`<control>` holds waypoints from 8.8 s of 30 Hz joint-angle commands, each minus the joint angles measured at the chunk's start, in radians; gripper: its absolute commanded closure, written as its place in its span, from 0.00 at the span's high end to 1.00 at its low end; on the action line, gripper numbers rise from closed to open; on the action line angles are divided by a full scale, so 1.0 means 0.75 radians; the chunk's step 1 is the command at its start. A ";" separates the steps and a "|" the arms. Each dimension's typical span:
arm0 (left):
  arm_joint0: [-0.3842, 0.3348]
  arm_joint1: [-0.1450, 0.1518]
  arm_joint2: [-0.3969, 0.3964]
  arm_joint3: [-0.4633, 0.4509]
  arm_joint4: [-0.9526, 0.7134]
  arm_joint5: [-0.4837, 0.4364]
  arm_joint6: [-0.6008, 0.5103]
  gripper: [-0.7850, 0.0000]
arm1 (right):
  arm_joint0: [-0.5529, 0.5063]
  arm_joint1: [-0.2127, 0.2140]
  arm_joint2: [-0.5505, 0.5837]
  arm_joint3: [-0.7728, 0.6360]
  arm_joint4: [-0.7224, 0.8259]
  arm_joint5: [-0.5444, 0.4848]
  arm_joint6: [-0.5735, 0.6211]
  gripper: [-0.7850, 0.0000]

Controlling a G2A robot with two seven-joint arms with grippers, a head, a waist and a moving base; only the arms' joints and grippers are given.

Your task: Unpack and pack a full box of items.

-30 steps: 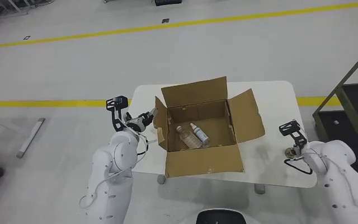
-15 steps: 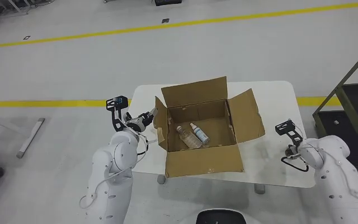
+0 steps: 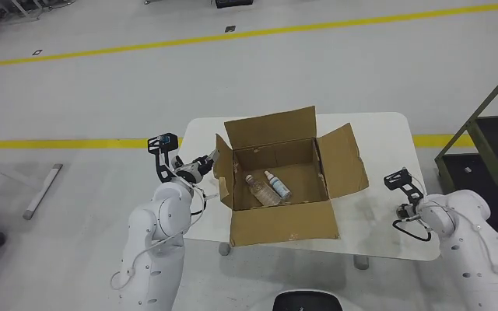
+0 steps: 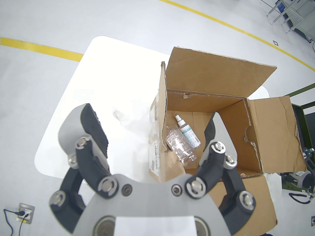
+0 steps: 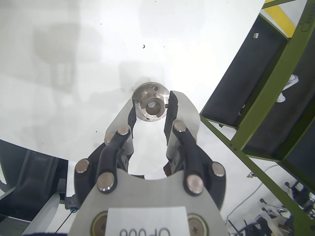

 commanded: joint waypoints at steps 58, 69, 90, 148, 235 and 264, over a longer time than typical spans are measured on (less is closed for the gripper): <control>0.000 0.000 0.000 0.000 0.000 0.000 0.000 1.00 | 0.015 0.078 0.252 -0.349 1.150 -0.053 0.123 0.00; 0.000 0.000 0.000 0.000 0.000 0.000 0.000 1.00 | 0.267 0.072 -0.158 -0.303 1.230 0.031 0.125 0.00; 0.000 0.000 0.000 0.000 0.000 0.000 0.000 1.00 | 0.746 -0.146 -1.217 0.513 0.498 0.467 -0.366 0.00; 0.000 0.000 0.000 0.000 0.000 0.000 0.000 1.00 | 0.370 0.132 -0.034 0.475 1.790 -0.293 0.125 0.48; 0.020 0.001 -0.003 0.005 -0.008 -0.017 0.040 1.00 | 0.011 0.276 -0.068 0.357 1.135 -0.331 -1.388 0.00; 0.052 0.006 0.030 0.124 -0.246 -0.232 -0.013 0.00 | 0.147 0.252 -0.386 0.240 1.237 -0.568 -1.002 0.00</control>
